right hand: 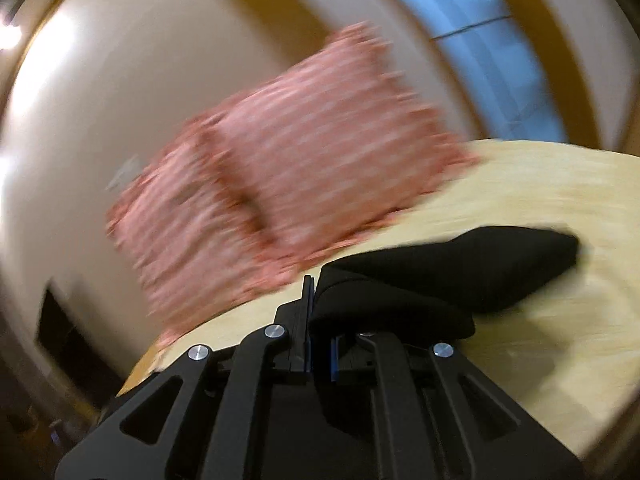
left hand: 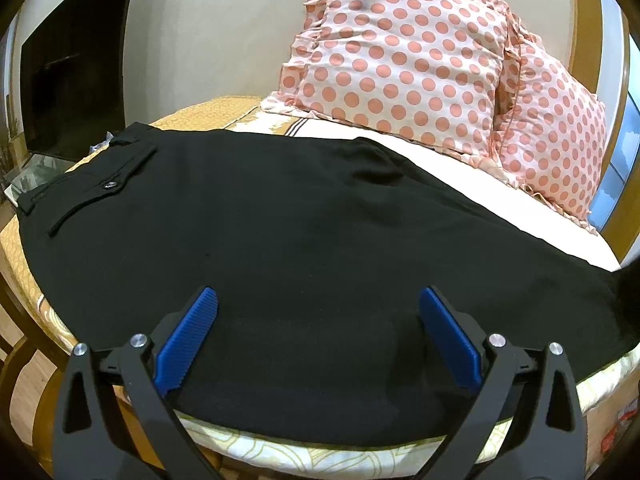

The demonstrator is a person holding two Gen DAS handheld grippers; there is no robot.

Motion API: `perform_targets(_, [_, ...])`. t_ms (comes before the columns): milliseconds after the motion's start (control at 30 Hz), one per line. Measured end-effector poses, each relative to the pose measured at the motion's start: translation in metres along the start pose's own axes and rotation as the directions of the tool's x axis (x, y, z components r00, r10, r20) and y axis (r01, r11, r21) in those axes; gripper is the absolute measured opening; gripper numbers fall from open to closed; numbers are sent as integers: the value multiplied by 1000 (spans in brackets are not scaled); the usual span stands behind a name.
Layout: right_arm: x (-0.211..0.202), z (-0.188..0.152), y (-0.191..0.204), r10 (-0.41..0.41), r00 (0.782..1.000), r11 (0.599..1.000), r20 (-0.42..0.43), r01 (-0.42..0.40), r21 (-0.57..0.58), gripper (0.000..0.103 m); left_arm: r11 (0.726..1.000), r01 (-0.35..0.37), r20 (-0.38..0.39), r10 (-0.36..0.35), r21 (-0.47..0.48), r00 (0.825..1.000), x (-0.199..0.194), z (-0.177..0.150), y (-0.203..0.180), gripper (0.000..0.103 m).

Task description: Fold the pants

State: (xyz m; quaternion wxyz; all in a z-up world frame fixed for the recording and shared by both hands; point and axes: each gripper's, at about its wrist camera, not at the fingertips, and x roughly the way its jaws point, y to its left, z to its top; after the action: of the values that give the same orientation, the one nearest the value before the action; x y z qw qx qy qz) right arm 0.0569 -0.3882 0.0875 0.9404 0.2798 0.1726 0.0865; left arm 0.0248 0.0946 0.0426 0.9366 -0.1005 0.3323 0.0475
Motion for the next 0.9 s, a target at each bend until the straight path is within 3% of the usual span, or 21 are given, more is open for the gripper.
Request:
perform_targets(100, [39,-39,70,128,974,976,-187,-157,-150,6,1000,3,5,-3,-18,1000,-1,0,1,101])
perform_targets(133, [55,-65,94,153,945,954,-290,-218,-205,6,1000,6,7,-6,-26,1000,-1,1,1,101])
perform_targets(167, [66,-88,111,152,918,934,-367,-255,-250,6,1000,8,7,-8,-30,1000,-1,1,2,101])
perform_targets(267, [87,-134,130,90,875,908,-475,-268,-321,6,999,17,9,-17,-35,1000,-1,1,2,101])
perform_targets(367, [96,-137,123,91,865,933,-493,-247,-262,6,999,29,15,-29,-37,999,-2,0,3,101])
perform_targets(567, [97,-106,152,191,903,939,-384,-283,-198,6,999,24,33,-23,-32,999,-3,-3,1,101])
perform_targets(633, [97,-111,173,232,890,913,-393,-338,-226,6,998,39,36,-37,-43,999,-5,-3,3,101])
perform_targets(700, [108,-142,199,171,854,851,-492,-380,-363,6,992,88,47,-84,-92,995,-13,-1,13,101])
perform_targets(767, [114,-170,205,106,835,814,-539,-385,-435,6,980,124,83,-112,-154,990,-25,1,28,101])
perform_targets(900, [112,-189,204,60,837,796,-545,-369,-480,11,967,74,155,-36,-244,987,-49,9,63,101])
